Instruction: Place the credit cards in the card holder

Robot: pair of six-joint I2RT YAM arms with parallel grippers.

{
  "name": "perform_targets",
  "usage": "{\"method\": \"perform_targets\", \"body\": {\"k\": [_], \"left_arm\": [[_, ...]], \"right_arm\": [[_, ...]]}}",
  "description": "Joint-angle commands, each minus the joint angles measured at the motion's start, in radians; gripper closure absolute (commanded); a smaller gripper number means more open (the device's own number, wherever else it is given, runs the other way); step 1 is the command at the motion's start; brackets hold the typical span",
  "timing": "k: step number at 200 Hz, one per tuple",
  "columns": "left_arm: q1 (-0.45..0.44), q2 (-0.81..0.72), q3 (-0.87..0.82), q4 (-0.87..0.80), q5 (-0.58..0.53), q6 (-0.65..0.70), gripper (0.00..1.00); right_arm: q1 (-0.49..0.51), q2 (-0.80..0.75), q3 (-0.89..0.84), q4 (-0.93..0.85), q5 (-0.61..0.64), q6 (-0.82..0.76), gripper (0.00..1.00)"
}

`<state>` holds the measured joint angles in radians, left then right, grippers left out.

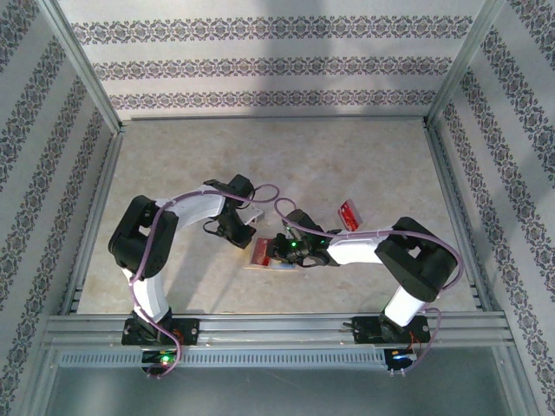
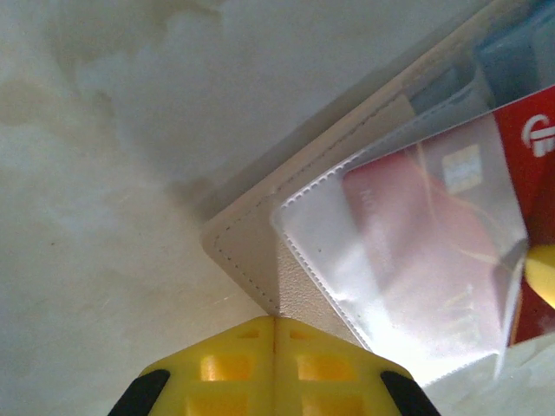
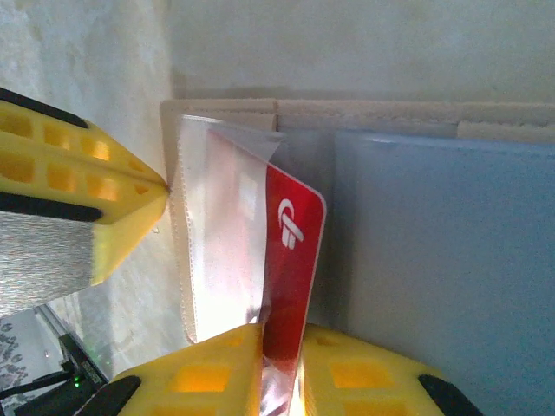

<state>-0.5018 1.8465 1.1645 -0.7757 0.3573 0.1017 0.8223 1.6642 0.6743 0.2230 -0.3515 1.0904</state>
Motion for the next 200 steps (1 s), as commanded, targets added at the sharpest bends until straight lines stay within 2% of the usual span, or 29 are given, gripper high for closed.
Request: {"method": "perform_targets", "body": {"k": [1,37,83,200], "left_arm": [[0.006,0.022,-0.007,0.008,-0.013,0.005,1.0],[0.006,0.042,0.002,0.005,0.006,-0.004,1.0],[0.005,0.055,0.008,0.004,0.007,-0.004,1.0],[0.005,0.056,0.015,0.002,0.001,-0.002,1.0]], "right_arm": [[0.003,-0.034,0.016,-0.054,0.032,-0.03,0.81],[0.0,-0.012,0.039,-0.074,0.027,-0.041,0.81],[-0.002,0.025,0.085,-0.11,0.011,-0.072,0.89],[0.004,0.062,0.119,-0.126,-0.007,-0.099,0.89]]}}
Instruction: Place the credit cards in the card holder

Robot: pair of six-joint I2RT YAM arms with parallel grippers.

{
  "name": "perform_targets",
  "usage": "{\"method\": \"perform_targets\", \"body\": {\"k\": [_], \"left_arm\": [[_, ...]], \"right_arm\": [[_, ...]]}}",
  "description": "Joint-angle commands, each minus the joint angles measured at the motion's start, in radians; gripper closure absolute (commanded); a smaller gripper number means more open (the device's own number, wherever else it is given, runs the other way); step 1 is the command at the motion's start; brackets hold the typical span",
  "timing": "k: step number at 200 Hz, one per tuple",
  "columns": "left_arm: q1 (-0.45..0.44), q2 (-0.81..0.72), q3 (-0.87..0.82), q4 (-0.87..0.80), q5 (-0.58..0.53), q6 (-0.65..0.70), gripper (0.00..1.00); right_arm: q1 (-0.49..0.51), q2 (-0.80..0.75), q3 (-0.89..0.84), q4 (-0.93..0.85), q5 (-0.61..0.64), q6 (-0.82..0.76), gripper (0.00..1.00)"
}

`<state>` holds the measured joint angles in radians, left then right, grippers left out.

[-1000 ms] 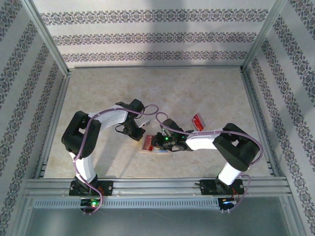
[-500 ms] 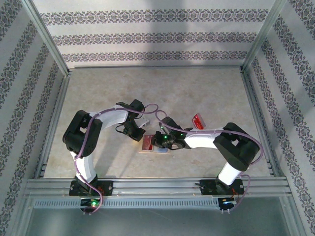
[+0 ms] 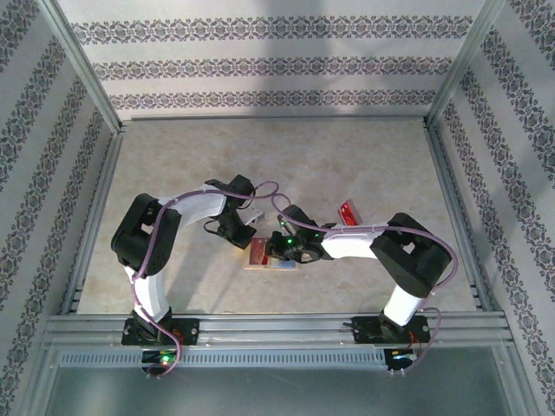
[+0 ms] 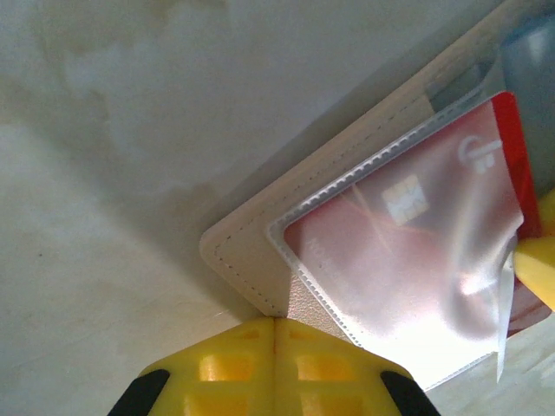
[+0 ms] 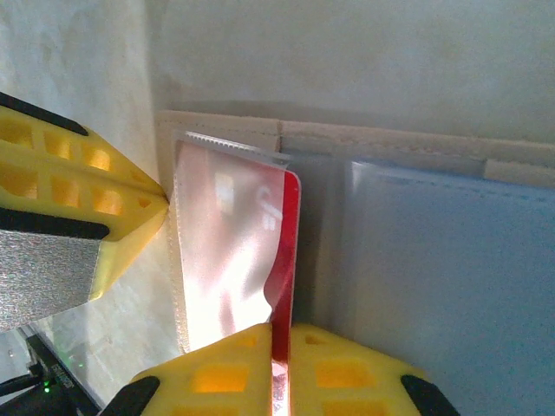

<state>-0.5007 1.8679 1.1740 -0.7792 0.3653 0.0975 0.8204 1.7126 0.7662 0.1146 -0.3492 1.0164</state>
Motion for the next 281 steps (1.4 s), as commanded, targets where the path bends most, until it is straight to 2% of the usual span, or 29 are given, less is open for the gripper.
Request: {"method": "perform_targets", "body": {"k": [1,27,94,142,150,163,178,192,226,281], "left_arm": [[0.004,0.034,0.005,0.006,-0.006,0.002,1.0],[0.004,0.033,0.0,0.008,-0.005,0.005,1.0],[0.004,-0.003,-0.008,0.019,-0.034,0.004,0.98],[0.004,-0.023,-0.002,0.014,-0.047,0.005,0.97],[0.003,-0.035,0.002,0.013,-0.051,0.004,0.94],[0.004,-0.057,0.009,0.012,-0.05,-0.001,0.85],[-0.002,-0.091,0.023,0.002,-0.061,-0.003,0.67],[-0.015,-0.123,0.041,-0.011,-0.078,-0.008,0.61],[-0.071,-0.147,0.082,-0.032,-0.048,-0.042,0.57],[-0.185,-0.048,0.174,-0.088,-0.025,-0.1,0.52]], "right_arm": [[0.006,0.013,0.027,-0.019,-0.01,-0.025,0.89],[0.008,-0.007,0.028,-0.036,-0.008,-0.029,0.87],[0.008,-0.187,-0.003,-0.177,0.072,-0.056,0.76],[-0.002,-0.285,-0.044,-0.241,0.117,-0.064,0.74],[-0.007,-0.31,-0.057,-0.243,0.127,-0.062,0.74],[-0.018,-0.342,-0.08,-0.25,0.14,-0.063,0.74],[-0.041,-0.376,-0.108,-0.267,0.141,-0.064,0.73],[-0.058,-0.413,-0.135,-0.273,0.142,-0.06,0.72],[-0.098,-0.477,-0.198,-0.262,0.14,-0.048,0.71],[-0.107,-0.506,-0.25,-0.212,0.126,-0.015,0.71]]}}
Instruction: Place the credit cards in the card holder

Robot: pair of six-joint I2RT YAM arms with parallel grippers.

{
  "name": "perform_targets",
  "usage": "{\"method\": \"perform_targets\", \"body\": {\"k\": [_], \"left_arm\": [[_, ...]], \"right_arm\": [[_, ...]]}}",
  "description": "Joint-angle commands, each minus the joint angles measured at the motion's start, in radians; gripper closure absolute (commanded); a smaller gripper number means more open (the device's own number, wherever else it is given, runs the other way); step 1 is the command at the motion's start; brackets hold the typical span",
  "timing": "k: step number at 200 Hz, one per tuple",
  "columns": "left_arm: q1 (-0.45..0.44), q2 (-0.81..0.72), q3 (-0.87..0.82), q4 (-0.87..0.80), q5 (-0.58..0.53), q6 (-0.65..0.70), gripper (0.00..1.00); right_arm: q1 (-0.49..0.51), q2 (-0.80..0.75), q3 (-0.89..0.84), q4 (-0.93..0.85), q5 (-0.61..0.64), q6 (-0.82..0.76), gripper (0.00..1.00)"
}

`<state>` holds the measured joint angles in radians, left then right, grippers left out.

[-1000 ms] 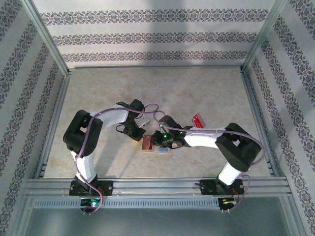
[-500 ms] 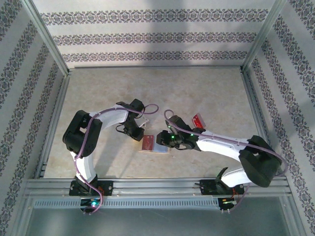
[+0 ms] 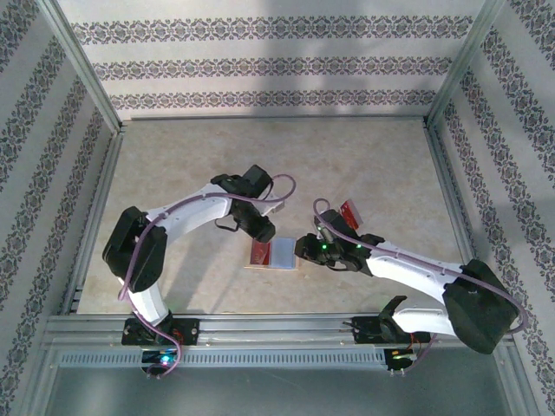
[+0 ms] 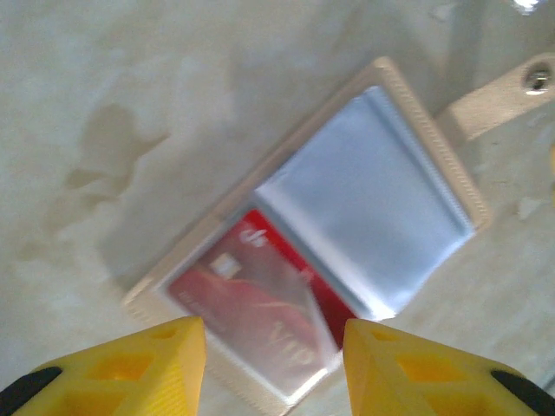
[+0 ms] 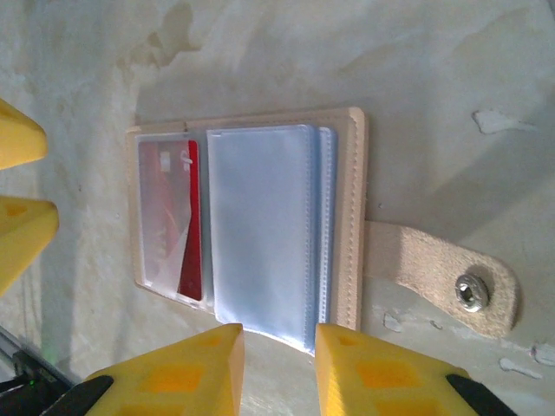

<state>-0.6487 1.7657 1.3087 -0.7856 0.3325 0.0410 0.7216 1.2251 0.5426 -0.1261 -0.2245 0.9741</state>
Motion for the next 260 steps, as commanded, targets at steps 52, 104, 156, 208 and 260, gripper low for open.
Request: {"method": "perform_targets", "body": {"k": [52,104,156,208,260], "left_arm": [[-0.075,0.131,0.074,-0.092,0.011,-0.096,0.52],[-0.092,0.199,0.108,-0.102,0.03,-0.106,0.56],[-0.095,0.243,0.123,-0.106,0.026,-0.112,0.61],[-0.095,0.279,0.113,-0.102,0.01,-0.115,0.65],[-0.092,0.272,0.095,-0.092,0.01,-0.107,0.7]], "right_arm": [[0.003,-0.018,-0.061,0.091,-0.009,0.058,0.64],[0.019,0.016,-0.049,0.114,-0.015,0.06,0.62],[0.029,0.031,-0.053,0.136,-0.014,0.067,0.62],[0.039,0.043,-0.059,0.155,-0.012,0.074,0.62],[0.048,0.065,-0.067,0.189,-0.013,0.082,0.62]]}}
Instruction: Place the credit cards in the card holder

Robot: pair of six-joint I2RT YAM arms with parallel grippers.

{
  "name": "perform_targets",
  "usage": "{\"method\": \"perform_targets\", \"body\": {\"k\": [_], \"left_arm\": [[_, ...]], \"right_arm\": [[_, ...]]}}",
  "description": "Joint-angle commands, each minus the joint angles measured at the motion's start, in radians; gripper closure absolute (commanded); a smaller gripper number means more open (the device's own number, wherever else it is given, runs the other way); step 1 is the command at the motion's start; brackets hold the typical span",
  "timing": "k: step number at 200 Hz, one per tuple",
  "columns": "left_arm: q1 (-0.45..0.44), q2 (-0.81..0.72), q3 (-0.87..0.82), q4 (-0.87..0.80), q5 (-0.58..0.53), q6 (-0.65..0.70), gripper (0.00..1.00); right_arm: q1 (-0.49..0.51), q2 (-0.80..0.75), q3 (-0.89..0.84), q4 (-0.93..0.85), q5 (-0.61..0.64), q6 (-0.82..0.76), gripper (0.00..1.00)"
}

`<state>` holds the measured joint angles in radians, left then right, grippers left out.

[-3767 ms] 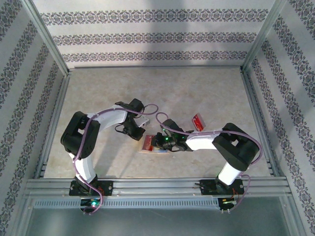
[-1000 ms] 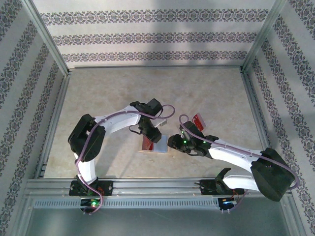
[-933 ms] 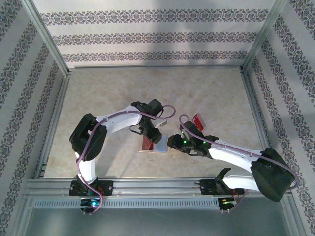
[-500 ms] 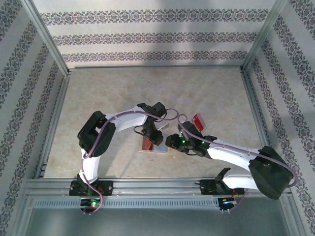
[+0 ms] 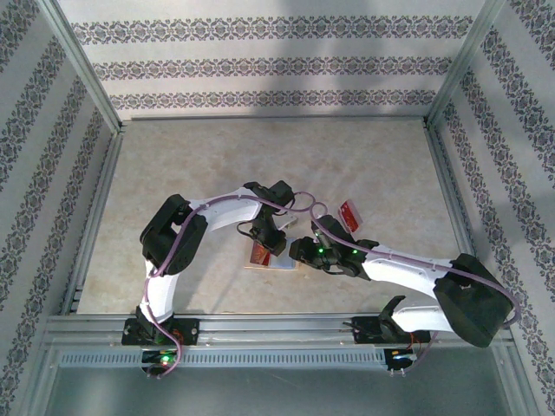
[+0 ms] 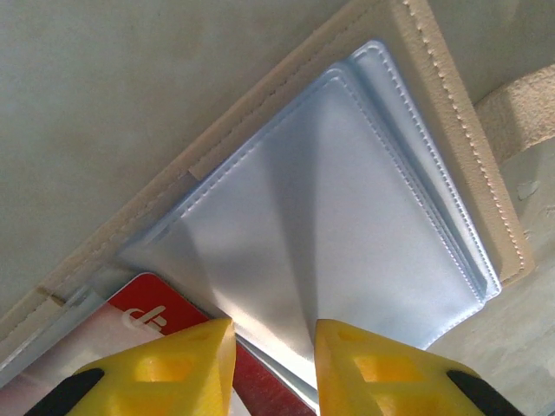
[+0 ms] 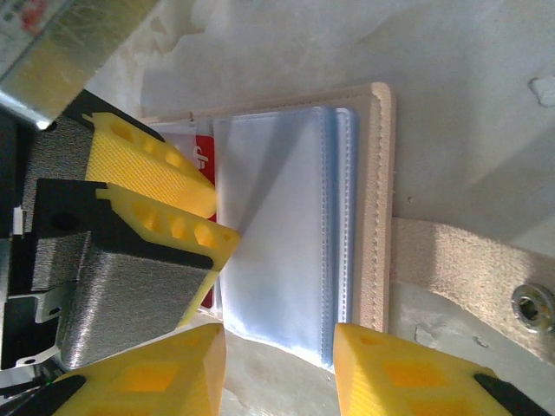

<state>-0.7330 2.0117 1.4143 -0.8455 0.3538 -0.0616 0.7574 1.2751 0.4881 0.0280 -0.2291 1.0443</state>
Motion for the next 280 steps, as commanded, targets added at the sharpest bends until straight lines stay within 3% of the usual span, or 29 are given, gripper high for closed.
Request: {"method": "perform_targets", "body": {"k": [1,68,149,280], "left_arm": [[-0.008,0.025,-0.011,-0.033,-0.011,-0.005,0.7],[0.008,0.013,-0.032,-0.018,0.016,-0.011,0.76],[0.027,0.005,-0.048,-0.009,0.04,-0.01,0.81],[0.04,0.016,-0.05,-0.003,0.073,-0.009,0.82]], "right_arm": [[0.012,0.014,-0.012,0.036,-0.008,0.013,0.62],[0.017,0.062,-0.034,0.149,-0.032,0.048,0.66],[0.017,0.097,-0.033,0.168,-0.038,0.055,0.67],[0.023,0.186,-0.016,0.2,-0.056,0.048,0.67]]}}
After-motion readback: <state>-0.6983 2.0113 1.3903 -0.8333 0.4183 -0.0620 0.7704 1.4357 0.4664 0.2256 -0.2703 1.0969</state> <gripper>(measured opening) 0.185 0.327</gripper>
